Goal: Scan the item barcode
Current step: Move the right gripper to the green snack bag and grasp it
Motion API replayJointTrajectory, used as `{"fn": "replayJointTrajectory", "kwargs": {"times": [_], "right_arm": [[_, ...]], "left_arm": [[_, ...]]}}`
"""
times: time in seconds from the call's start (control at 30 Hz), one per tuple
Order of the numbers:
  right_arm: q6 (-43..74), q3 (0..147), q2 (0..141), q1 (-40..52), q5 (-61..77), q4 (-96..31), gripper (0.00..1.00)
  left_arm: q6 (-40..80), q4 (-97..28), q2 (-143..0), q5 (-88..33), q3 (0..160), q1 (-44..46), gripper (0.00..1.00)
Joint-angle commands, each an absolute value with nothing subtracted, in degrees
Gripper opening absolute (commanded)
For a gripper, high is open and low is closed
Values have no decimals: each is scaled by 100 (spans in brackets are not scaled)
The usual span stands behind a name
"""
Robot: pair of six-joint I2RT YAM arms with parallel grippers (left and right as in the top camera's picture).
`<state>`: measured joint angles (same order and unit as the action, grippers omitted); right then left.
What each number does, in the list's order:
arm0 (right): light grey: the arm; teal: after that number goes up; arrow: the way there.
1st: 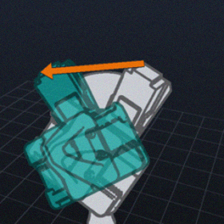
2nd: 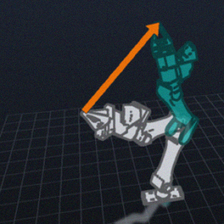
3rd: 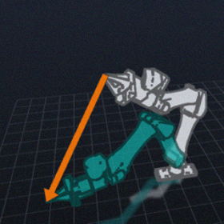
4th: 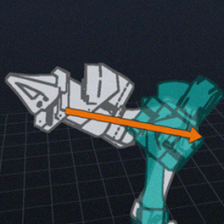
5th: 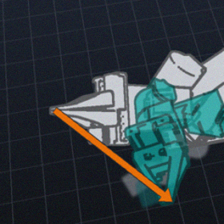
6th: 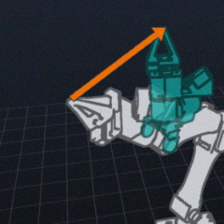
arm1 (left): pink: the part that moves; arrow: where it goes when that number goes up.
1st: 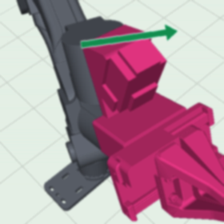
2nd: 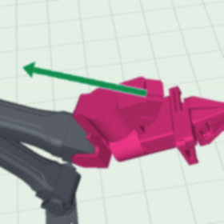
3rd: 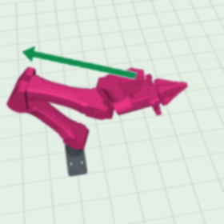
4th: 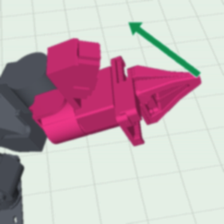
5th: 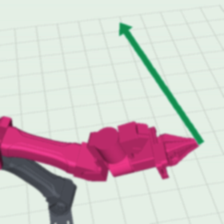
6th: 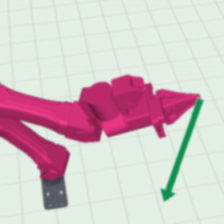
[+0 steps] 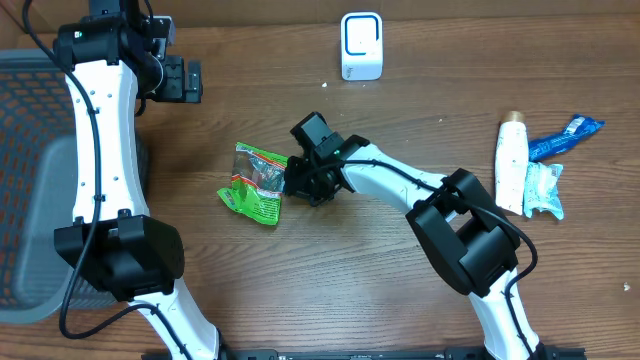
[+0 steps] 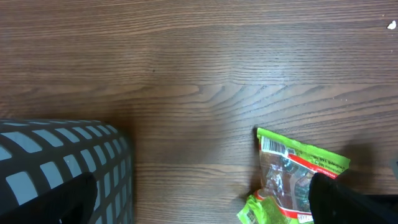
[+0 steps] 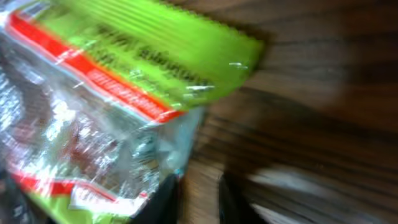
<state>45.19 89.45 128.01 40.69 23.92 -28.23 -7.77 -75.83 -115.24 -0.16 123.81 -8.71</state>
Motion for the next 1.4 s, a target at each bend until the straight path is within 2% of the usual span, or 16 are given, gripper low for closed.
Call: {"fn": "replayJointTrajectory", "kwargs": {"times": [0.0, 0.1, 0.23, 0.57, 0.8, 0.9, 1.0, 1.23, 1.37], "right_arm": [[3852, 8976, 12901, 4014, 3282, -2532, 46], [3745, 8976, 12901, 4073, 3524, -2381, 71], [3747, 8973, 12903, 4165, 3422, -2379, 73], [3767, 8973, 12903, 4737, 1522, -2056, 57], [3767, 8973, 13004, 4925, 709, -2018, 53], [3767, 8973, 13082, 4952, 711, -2169, 33], [3767, 8976, 13058, 4834, 738, -2484, 25], [3745, 9321, 12929, 4130, 952, -3680, 25], [3238, 9675, 12908, 3684, 1190, -4217, 26]], "left_arm": [[-897, -7585, -11325, 5, 12477, -864, 100], [-897, -7585, -11325, 5, 12477, -864, 100], [-897, -7588, -11325, 5, 12477, -864, 100], [-897, -7588, -11325, 5, 12477, -864, 100], [-897, -7588, -11325, 5, 12477, -864, 100], [-897, -7585, -11325, 5, 12477, -864, 100], [-897, -7585, -11325, 5, 12477, -864, 100], [-897, -7585, -11325, 5, 12477, -864, 100], [-897, -7585, -11325, 5, 12477, -864, 100]]}}
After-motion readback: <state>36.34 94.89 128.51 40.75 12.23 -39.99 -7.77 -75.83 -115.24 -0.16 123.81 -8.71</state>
